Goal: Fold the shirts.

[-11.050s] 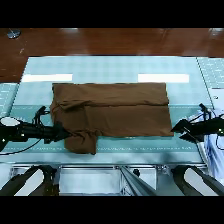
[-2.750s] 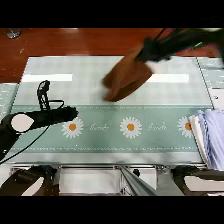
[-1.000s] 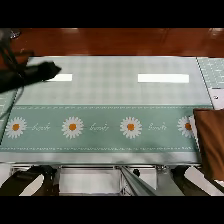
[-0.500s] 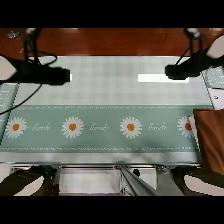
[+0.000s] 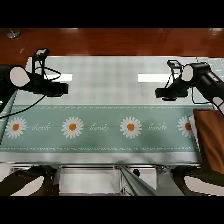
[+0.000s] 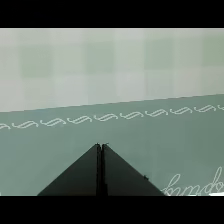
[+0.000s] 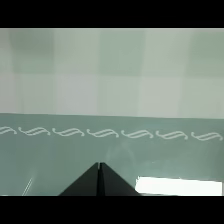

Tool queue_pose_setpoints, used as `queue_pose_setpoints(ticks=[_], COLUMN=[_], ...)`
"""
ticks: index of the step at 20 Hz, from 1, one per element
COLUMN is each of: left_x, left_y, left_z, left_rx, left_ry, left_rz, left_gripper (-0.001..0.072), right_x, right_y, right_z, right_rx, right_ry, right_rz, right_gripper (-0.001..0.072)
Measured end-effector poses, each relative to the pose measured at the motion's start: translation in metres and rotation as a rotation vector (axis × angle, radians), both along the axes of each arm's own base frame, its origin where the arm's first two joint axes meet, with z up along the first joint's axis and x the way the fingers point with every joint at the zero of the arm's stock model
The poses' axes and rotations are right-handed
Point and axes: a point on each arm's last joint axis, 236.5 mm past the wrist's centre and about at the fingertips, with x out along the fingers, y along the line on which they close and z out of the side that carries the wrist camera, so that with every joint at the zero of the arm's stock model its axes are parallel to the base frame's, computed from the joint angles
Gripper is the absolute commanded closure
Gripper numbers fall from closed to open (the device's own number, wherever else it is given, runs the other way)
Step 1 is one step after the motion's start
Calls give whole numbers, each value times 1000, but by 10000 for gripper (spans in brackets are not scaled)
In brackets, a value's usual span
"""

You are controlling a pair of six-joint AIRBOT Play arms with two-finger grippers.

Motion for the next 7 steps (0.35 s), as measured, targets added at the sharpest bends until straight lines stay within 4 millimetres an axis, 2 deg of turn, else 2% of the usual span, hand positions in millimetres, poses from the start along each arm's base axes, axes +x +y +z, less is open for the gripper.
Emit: queue_pose_setpoints(ticks=[7], left_x=[0], left_y=[2], left_z=[-2], left_rx=[5], left_ry=[3], left_rz=[4], left_gripper=[689], right_x=[-2], right_y=[-1], right_z=[-2], right_rx=[-5], right_ry=[8], right_rz=[-5], right_gripper=[692])
